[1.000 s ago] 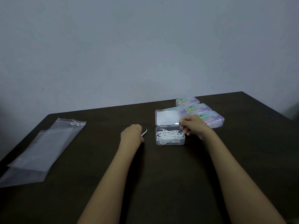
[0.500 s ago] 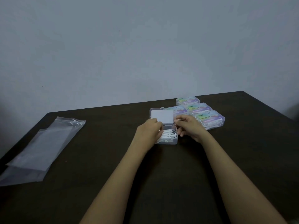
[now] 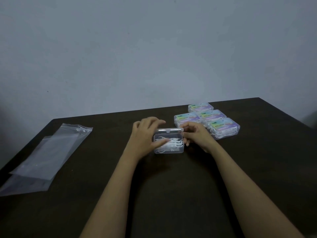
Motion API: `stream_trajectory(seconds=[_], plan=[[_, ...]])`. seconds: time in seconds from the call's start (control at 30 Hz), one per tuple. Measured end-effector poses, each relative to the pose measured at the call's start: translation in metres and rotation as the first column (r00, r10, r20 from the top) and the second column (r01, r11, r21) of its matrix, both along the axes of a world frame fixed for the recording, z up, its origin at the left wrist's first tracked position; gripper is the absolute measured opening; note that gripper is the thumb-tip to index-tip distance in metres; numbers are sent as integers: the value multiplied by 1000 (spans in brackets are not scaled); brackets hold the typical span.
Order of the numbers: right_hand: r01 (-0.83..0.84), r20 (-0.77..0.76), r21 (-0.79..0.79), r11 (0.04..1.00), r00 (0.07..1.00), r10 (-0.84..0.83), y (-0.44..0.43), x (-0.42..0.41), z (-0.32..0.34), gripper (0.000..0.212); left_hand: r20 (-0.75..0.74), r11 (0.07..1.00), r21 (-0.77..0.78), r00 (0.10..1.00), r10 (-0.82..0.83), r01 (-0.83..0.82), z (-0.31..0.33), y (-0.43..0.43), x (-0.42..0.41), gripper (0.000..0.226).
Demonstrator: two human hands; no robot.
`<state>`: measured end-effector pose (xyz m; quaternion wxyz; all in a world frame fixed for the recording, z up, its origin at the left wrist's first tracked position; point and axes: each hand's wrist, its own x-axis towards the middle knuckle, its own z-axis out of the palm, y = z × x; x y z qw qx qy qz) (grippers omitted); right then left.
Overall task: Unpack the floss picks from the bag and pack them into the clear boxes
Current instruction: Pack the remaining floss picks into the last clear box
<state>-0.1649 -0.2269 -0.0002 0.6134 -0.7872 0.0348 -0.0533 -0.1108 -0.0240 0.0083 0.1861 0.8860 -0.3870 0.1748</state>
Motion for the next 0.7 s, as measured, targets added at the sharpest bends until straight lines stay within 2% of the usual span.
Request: stream_trajectory(seconds=[0.03, 0.1, 0.23, 0.37, 0.43, 0.5, 0.6, 0.7], plan=[[-12, 5, 4, 1000, 1000, 12, -1, 0, 0, 14, 12, 993, 108, 999, -38, 37, 1, 0, -1, 64], [-38, 7, 15, 999, 999, 38, -2, -1, 0, 15, 8, 973, 212, 996, -94, 90, 0, -4, -3, 66], [-72, -13, 58, 996, 997, 73, -3, -3, 0, 20, 30, 941, 303, 986, -165, 149, 0, -7, -5, 66], [-54, -13, 39, 998, 998, 54, -4, -2, 0, 18, -4, 934, 322, 987, -159, 152, -2, -6, -4, 61], [25, 17, -35, 999, 1000, -25, -4, 1, -3, 17, -10, 937, 325, 991, -134, 130, -3, -5, -3, 59], [177, 77, -146, 973, 983, -168, -4, 5, -7, 18, -25, 936, 337, 995, -98, 101, -5, -4, -1, 57], [376, 178, -360, 854, 926, -333, -6, 9, -16, 19, -63, 939, 343, 998, -18, 39, -8, -8, 0, 57], [437, 242, -510, 741, 900, -364, -3, 10, -18, 34, -80, 928, 371, 995, 64, -30, -11, -15, -1, 56]])
